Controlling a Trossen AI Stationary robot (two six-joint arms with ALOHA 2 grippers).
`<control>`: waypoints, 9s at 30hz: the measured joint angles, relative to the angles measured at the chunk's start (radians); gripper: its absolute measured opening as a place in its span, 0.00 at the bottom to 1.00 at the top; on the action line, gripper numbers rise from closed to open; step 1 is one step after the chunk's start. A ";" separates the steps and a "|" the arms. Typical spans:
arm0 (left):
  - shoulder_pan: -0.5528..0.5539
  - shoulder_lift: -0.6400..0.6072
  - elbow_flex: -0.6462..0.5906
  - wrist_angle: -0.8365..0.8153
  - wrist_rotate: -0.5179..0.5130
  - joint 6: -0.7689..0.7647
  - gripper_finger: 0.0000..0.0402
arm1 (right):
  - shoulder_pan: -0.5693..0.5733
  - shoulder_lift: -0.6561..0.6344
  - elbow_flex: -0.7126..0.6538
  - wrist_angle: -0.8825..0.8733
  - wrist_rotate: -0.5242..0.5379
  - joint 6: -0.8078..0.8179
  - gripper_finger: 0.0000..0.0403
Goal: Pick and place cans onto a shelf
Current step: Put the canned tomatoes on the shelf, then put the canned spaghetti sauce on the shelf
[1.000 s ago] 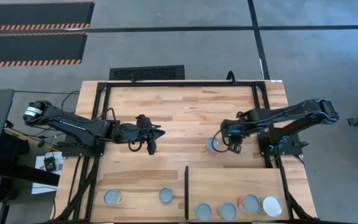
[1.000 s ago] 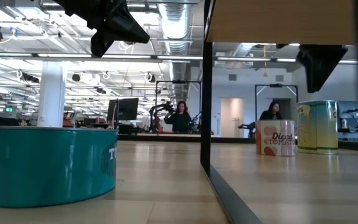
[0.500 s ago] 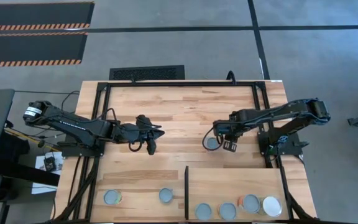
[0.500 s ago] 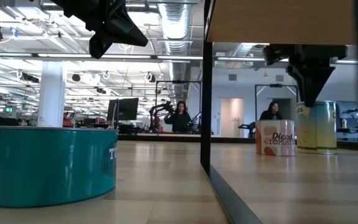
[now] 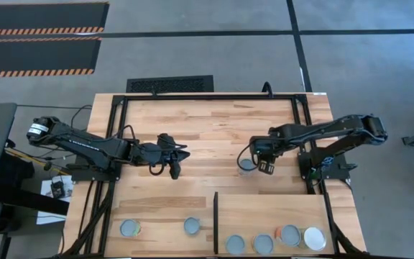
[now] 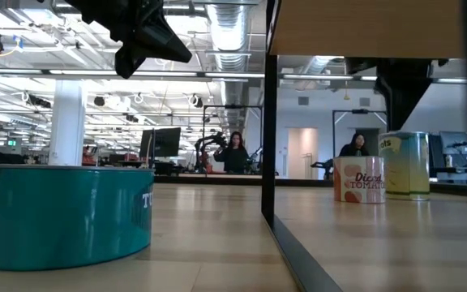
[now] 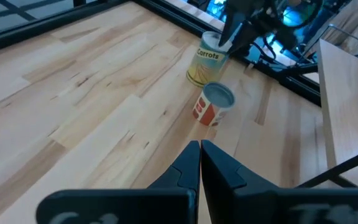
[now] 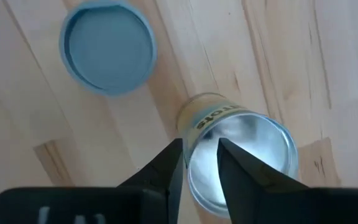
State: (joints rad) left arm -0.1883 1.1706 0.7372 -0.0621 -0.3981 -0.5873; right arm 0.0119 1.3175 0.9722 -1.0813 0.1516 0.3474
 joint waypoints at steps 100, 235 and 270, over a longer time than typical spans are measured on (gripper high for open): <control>0.001 0.000 0.000 -0.085 0.037 0.000 0.00 | 0.737 0.438 0.838 -0.315 -0.157 0.143 0.19; 0.139 0.859 1.012 -0.775 0.288 0.299 0.00 | 0.240 -0.309 0.173 0.602 0.006 -0.285 0.02; 0.140 0.908 0.992 -0.715 0.360 0.307 0.03 | 0.241 -0.408 0.174 0.603 0.034 -0.272 0.02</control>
State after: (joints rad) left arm -0.0480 2.0785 1.7294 -0.7775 -0.0381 -0.2806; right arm 0.2527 0.9100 1.1461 -0.4779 0.1852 0.0754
